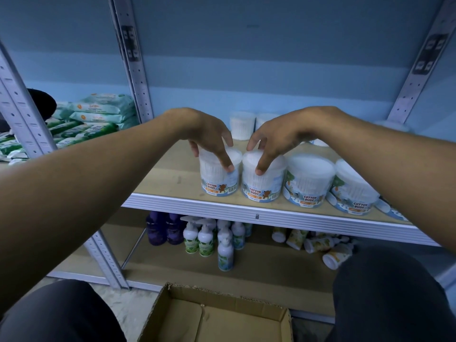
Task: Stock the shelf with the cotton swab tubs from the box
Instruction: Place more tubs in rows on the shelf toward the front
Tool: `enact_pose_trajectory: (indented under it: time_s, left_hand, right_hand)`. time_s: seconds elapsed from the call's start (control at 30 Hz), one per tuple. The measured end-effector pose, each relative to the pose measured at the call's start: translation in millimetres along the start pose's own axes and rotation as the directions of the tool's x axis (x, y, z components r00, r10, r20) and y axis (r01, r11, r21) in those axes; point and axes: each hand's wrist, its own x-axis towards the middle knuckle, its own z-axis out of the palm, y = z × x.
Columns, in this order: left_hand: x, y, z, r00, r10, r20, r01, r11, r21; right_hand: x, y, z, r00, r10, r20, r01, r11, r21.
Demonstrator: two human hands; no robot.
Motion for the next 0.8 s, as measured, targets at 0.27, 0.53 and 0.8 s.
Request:
enact_pose_trajectory:
  time_s: [0.27,0.53,0.8]
  left_hand:
    - [-11.6,0.9,-8.4,0.999,0.027,0.027,-0.026,0.998,-0.049]
    - [-7.4,4.6,-10.6,0.999,0.028,0.034,-0.028,1.000,0.010]
    - [-13.6,6.6,-9.3,0.999,0.041,0.020,-0.042,0.998,0.036]
  right_hand:
    - [-6.5,3.6,-7.1,1.000,0.015,0.015,-0.016,0.999,0.040]
    - [-5.0,-3.9,-0.7,1.000,0.023,-0.005,-0.023,0.997,-0.072]
    - [-7.7,-2.9,2.0,0.999,-0.008,-0.043,0.003,0.995,-0.100]
